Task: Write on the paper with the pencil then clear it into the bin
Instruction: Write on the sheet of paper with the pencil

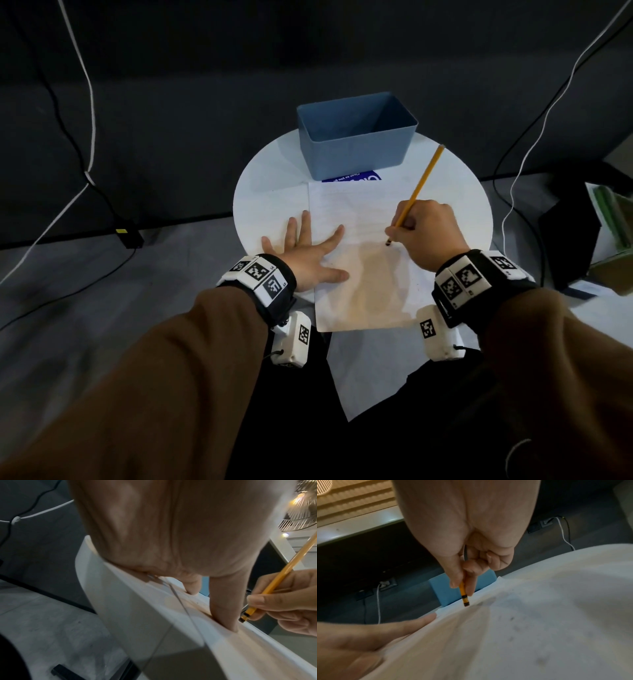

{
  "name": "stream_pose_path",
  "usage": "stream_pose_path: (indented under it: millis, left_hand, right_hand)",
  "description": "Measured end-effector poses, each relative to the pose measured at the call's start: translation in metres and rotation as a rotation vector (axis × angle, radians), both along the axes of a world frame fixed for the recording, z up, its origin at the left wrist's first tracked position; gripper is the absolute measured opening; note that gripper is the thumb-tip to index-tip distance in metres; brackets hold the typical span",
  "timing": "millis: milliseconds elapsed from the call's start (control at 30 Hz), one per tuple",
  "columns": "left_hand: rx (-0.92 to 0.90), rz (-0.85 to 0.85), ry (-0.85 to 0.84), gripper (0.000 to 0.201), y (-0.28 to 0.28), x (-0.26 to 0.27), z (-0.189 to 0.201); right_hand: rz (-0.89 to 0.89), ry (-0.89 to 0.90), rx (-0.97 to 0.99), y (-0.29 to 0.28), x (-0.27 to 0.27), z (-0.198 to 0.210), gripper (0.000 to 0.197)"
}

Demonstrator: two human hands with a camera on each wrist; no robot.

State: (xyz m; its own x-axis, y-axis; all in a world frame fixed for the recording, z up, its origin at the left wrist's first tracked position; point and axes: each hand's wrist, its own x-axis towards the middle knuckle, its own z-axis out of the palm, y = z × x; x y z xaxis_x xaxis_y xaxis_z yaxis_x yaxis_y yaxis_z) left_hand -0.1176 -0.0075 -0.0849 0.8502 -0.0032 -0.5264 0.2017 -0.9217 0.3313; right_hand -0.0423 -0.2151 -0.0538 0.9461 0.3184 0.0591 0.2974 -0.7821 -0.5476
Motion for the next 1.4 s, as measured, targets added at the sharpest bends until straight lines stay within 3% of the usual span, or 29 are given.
stream_pose_path:
  millis: [167,400,567,833,1033,1267,1400]
  left_hand:
    - [0.036,-0.004,0.005,0.089,-0.002,-0.001,0.002]
    - [0.023,0.002,-0.001,0.091,-0.001,0.000,0.001]
    - [0.049,-0.009,0.004,0.092,-0.001,0.001,0.000]
    - [-0.010,0.014,-0.003,0.090,-0.001,-0.001,0.001]
    - [0.010,0.007,-0.005,0.091,-0.001,-0.002,0.002]
    - [0.002,0.005,-0.005,0.090,0.000,-0.002,0.002]
    - [0.027,-0.006,-0.001,0.089,-0.001,-0.001,0.003]
  right_hand:
    - [0.099,0.016,0.058,0.024,-0.012,-0.011,0.018]
    - [0.029,-0.004,-0.017,0.013,0.001,-0.003,0.021]
    - [0.114,0.036,0.059,0.030,-0.011,-0.005,0.017]
    - [-0.012,0.008,0.012,0.013,0.000,-0.005,0.028]
    - [0.085,0.023,0.058,0.028,-0.013,-0.008,0.019]
    - [-0.083,0.000,0.039,0.008,-0.005,-0.009,0.016]
    - [-0.048,0.000,0.093,0.013,-0.009,-0.005,0.017]
